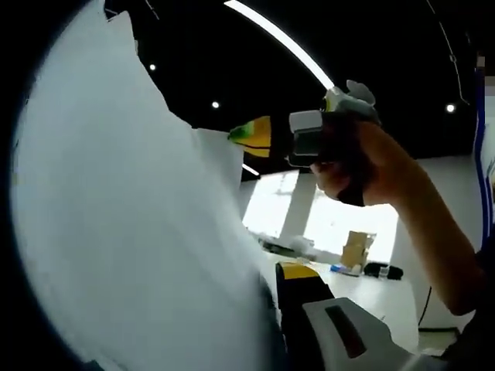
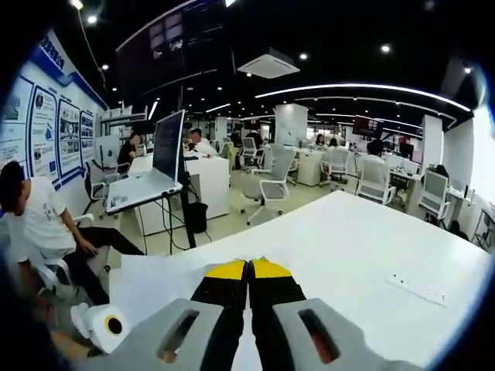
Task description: Organize the stack of printing papers by aligning and flattening the scattered papers on the table
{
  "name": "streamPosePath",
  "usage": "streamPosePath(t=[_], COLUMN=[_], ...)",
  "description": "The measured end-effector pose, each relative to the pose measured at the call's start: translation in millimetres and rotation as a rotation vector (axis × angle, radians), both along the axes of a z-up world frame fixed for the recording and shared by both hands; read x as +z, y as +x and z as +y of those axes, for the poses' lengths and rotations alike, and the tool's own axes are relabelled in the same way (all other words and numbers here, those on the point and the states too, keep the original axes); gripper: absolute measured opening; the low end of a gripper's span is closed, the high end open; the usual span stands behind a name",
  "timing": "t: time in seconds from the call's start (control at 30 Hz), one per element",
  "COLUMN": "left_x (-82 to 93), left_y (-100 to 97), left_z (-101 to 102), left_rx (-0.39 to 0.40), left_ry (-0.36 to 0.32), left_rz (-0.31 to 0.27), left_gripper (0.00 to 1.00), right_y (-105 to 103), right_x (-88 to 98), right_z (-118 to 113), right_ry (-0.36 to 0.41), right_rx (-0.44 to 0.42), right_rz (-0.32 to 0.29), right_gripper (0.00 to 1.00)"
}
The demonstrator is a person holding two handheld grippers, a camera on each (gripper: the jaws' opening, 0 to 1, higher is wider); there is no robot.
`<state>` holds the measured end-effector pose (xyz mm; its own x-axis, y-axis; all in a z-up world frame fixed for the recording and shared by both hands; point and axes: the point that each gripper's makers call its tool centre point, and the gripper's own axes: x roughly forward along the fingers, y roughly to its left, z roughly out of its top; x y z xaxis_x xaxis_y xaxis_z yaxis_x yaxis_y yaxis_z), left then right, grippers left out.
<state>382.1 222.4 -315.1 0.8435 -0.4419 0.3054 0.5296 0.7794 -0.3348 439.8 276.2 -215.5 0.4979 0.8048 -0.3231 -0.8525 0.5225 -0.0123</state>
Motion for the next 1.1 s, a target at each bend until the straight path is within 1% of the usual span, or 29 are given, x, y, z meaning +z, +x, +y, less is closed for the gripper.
streamPosePath(t=[0.2, 0.33, 0.47, 0.63, 0.77, 0.83, 1.1], left_x=[-1.6, -3.6, -3.7, -3.6, -3.8, -4.0, -4.7], left_y=[0.3, 0.3, -0.3, -0.9, -1.1, -1.2, -1.6], left_z=[1, 0, 0, -1, -1, -1, -2], left_rx=[0.003, -0.002, -0.002, -0.015, -0.02, -0.02, -0.023], left_ry=[-0.005, 0.001, 0.008, -0.014, -0.014, -0.011, -0.002], left_rz=[0.017, 0.03, 0.03, 0.045, 0.048, 0.049, 0.05], left_gripper=[0.11, 0.07, 0.06, 0.06, 0.06, 0.06, 0.05], right_y=[-3, 1, 2, 3, 6, 8, 9], right_x=[1.4, 4.0, 4.7, 5.2, 9.2, 9.8, 9.6], right_z=[3, -1, -2, -3, -8, -10, -15], right_ry=[0.016, 0.023, 0.027, 0.028, 0.038, 0.044, 0.038], right_rx=[0.006, 0.004, 0.003, 0.001, -0.008, -0.009, -0.013], right_rz=[0.012, 0.01, 0.008, 0.002, -0.025, -0.016, -0.019], right_gripper=[0.0, 0.0, 0.0, 0.0, 0.0, 0.0, 0.01])
